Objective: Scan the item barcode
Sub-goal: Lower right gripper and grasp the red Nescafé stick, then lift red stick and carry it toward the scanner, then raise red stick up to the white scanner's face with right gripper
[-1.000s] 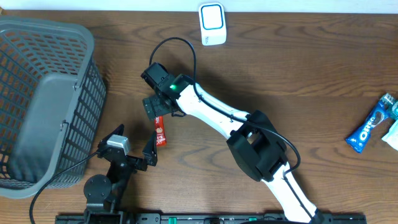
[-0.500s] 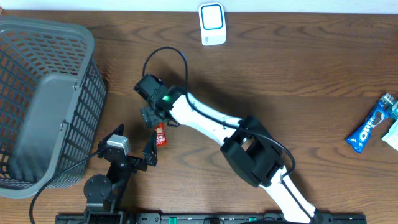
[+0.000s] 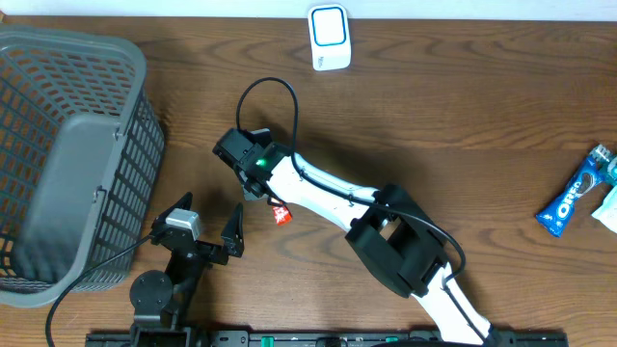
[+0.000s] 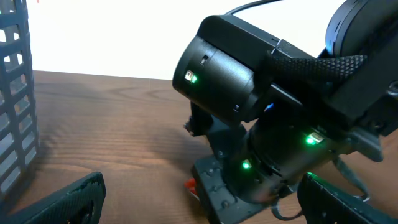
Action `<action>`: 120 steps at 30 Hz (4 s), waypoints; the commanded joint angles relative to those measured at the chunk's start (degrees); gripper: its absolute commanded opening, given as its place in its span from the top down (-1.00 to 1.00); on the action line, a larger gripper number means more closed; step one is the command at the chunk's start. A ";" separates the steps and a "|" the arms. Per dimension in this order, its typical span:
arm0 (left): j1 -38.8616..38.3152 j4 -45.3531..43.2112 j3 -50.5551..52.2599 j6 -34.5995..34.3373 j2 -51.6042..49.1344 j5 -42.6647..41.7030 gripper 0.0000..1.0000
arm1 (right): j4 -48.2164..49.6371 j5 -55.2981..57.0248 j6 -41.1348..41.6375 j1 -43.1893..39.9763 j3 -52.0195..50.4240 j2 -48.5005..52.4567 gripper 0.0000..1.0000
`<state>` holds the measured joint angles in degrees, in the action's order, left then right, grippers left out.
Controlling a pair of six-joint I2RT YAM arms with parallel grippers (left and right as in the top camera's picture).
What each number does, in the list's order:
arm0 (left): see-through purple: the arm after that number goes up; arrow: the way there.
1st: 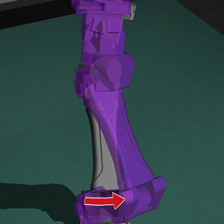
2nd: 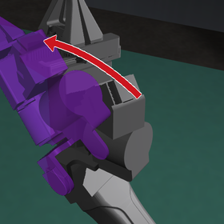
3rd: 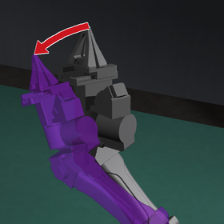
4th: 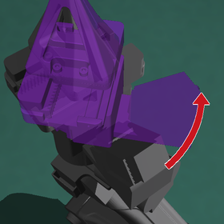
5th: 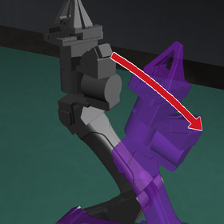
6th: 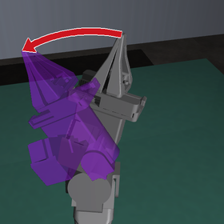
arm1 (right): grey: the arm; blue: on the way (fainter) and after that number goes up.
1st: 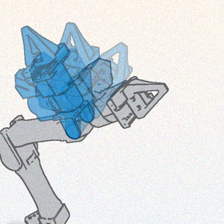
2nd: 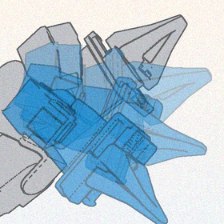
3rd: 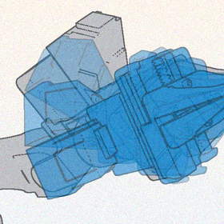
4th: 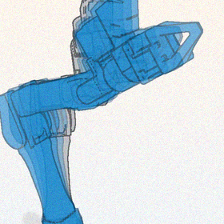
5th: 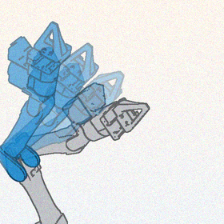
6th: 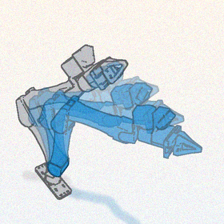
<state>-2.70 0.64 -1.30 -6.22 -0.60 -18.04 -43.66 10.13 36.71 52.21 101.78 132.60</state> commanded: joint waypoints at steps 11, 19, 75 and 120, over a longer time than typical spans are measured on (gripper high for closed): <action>-0.13 1.88 1.05 -0.52 0.37 -0.48 -0.97 | -17.16 -0.98 4.44 -8.63 -3.54 0.46 0.98; -0.13 1.88 1.05 -0.52 0.37 -0.48 -0.97 | -25.70 -0.96 2.32 -14.19 -3.54 -2.80 0.98; -0.13 1.88 1.05 -0.52 0.37 -0.48 -0.97 | -49.96 -83.52 12.63 -30.03 -3.69 -23.26 0.97; -0.13 1.88 1.05 -0.52 0.37 -0.48 -0.97 | -39.43 -99.62 -111.25 -35.69 -3.72 -23.23 0.98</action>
<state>-2.70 0.64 -1.30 -6.22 -0.60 -18.04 -83.22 -87.35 -62.24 15.79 98.06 110.19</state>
